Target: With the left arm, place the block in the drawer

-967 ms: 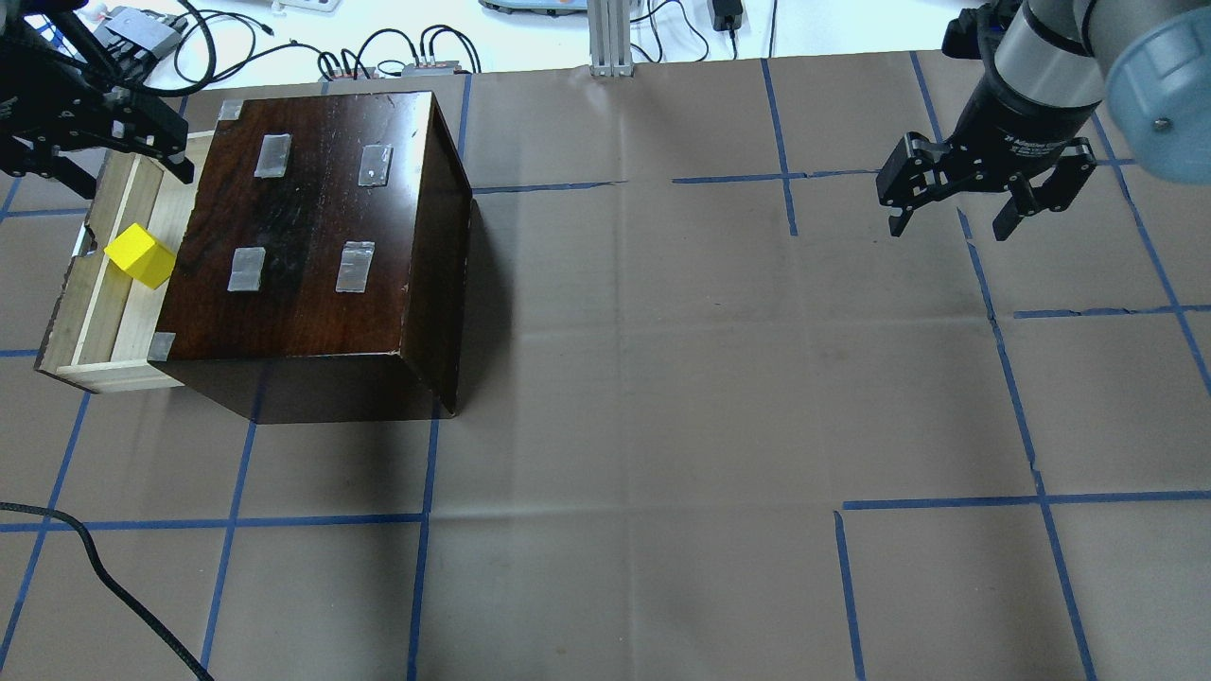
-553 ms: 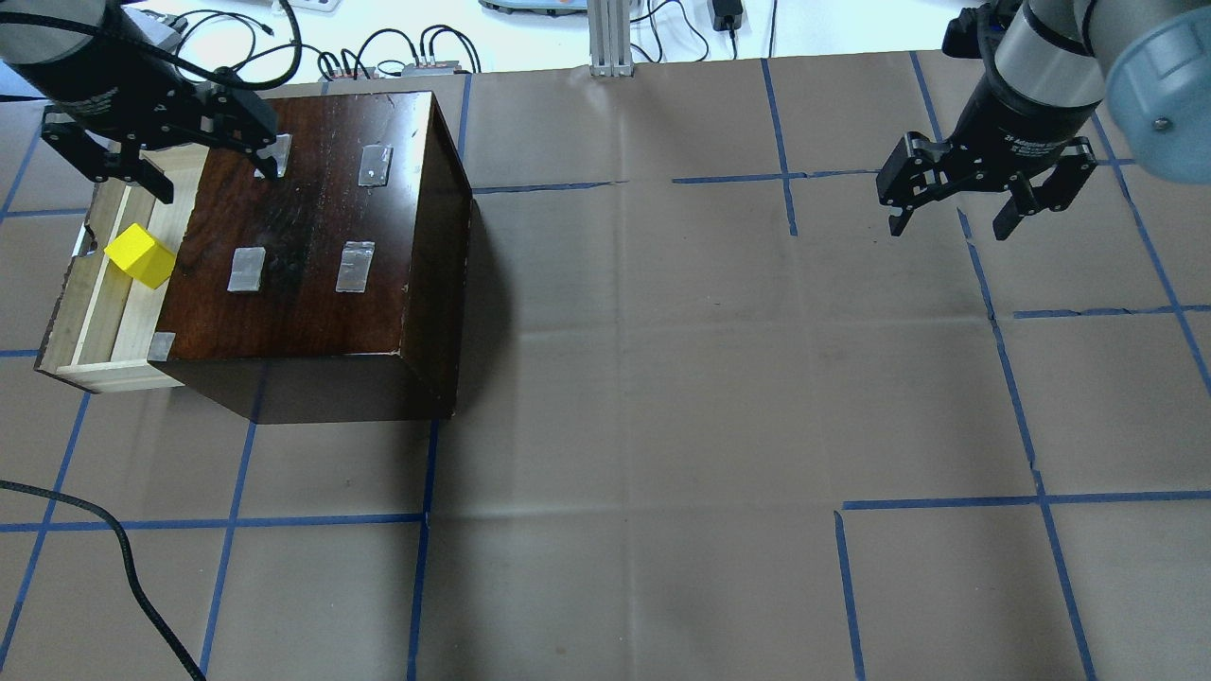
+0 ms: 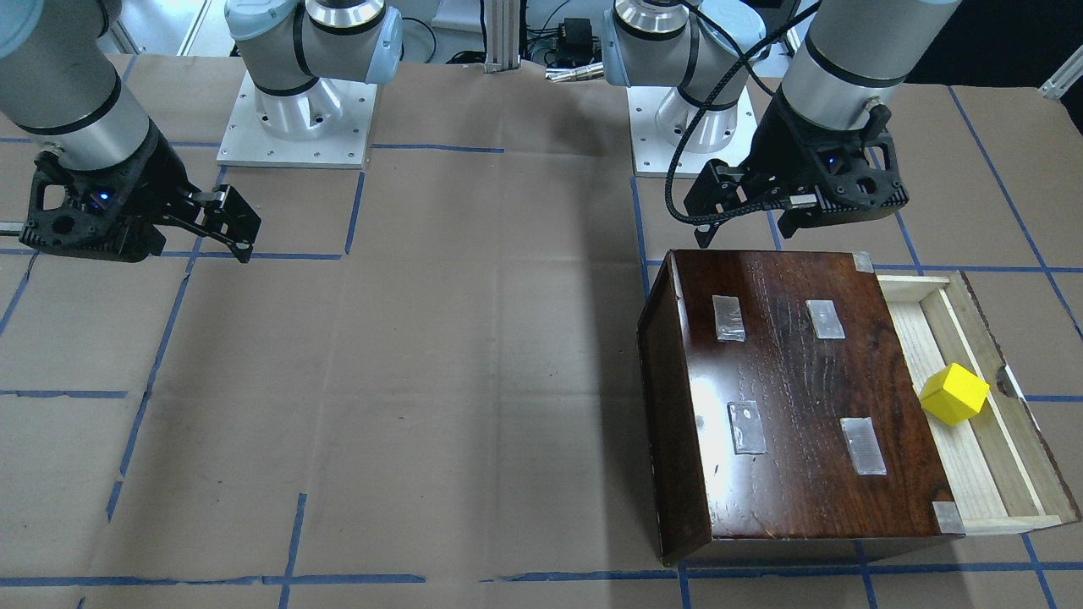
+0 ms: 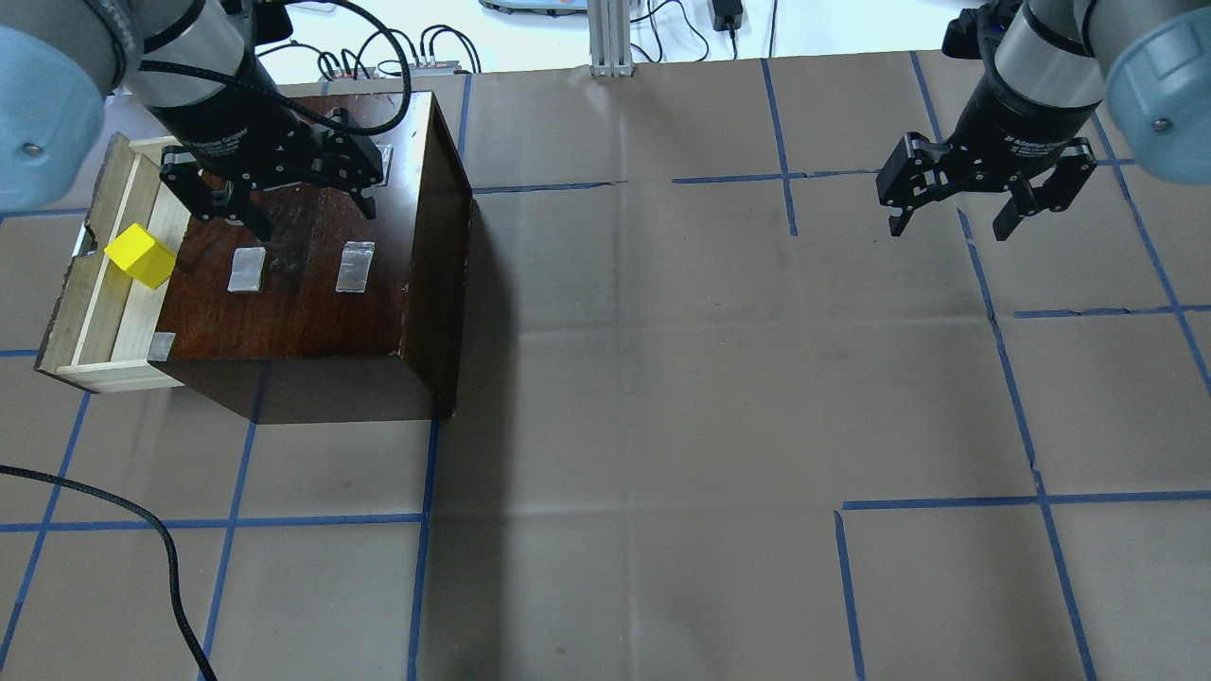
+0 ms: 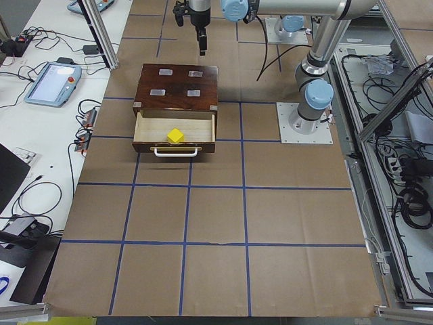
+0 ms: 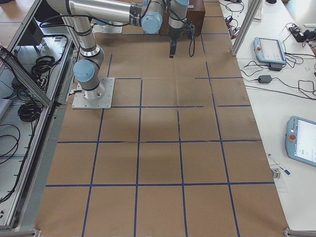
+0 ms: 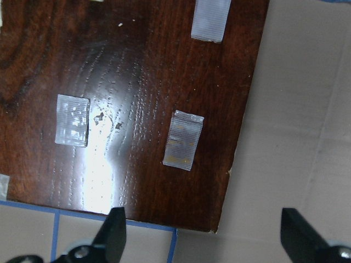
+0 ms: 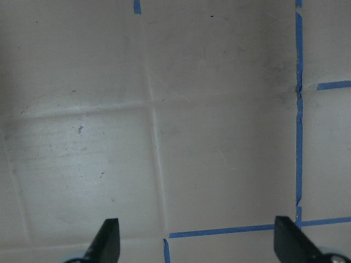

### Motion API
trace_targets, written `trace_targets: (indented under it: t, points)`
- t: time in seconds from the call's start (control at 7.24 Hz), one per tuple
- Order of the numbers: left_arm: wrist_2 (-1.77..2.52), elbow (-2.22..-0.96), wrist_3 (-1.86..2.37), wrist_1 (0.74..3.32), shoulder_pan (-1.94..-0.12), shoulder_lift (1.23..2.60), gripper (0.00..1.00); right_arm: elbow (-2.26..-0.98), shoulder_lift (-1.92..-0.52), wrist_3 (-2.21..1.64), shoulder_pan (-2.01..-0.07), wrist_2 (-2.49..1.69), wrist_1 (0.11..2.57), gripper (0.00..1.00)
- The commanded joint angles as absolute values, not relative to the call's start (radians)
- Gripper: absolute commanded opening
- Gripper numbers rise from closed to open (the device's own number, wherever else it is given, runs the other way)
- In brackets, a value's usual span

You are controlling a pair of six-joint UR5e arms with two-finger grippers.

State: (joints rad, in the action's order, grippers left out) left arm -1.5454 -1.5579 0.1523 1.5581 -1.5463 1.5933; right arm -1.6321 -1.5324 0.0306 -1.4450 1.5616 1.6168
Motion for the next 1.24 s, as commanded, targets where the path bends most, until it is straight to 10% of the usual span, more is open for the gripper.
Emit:
trace_targets:
  t: [0.0,1.11]
  points:
    - [-1.546,-1.574,0.153,1.555,-1.562,1.588,0.99,-1.632,-1.532,0.031,-1.445,1.562,1.617,1.00]
    - [-1.577,-1.575,-0.028,1.552,-1.580,1.574,0.98,-1.632,-1.532,0.031,-1.445,1.562,1.617,1.00]
